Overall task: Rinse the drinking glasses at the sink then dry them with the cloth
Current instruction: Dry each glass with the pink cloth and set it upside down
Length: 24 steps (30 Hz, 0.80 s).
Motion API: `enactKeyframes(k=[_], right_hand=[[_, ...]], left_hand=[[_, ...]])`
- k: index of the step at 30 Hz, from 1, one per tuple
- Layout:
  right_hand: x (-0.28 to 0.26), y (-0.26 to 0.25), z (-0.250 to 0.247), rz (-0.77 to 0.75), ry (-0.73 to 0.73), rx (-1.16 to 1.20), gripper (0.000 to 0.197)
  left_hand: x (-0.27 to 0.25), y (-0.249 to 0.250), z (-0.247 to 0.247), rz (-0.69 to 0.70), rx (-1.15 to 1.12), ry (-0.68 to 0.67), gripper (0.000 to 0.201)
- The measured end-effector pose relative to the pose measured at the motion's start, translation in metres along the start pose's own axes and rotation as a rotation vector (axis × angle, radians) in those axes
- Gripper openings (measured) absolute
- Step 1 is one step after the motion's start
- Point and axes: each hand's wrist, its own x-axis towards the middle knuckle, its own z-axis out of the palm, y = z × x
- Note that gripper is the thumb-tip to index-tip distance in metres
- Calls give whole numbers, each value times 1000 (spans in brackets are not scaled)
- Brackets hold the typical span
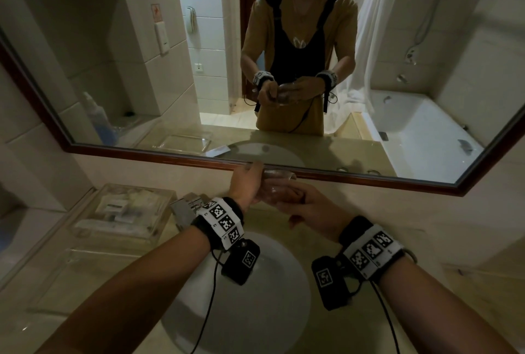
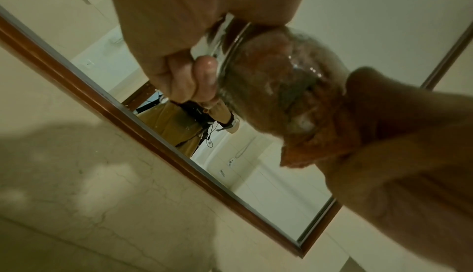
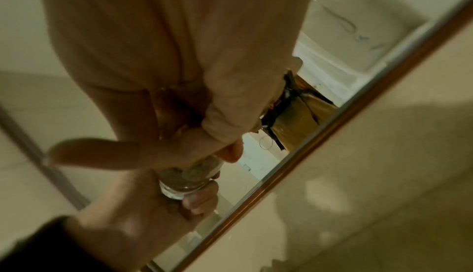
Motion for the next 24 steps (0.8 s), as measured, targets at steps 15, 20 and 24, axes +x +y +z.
enactKeyframes(k=[15,20,24], right_hand=[[-1,2,6,-65,35,118,58],[-6,-8,-18,-510,-176,-1374,57],[4,-35,-29,-648,-382,-2242,63]], left_hand=[[-2,5,-8,505,46,-117,33],[0,12,-16,364,165,-305,36],[8,7,-18,78,191,-417,48]])
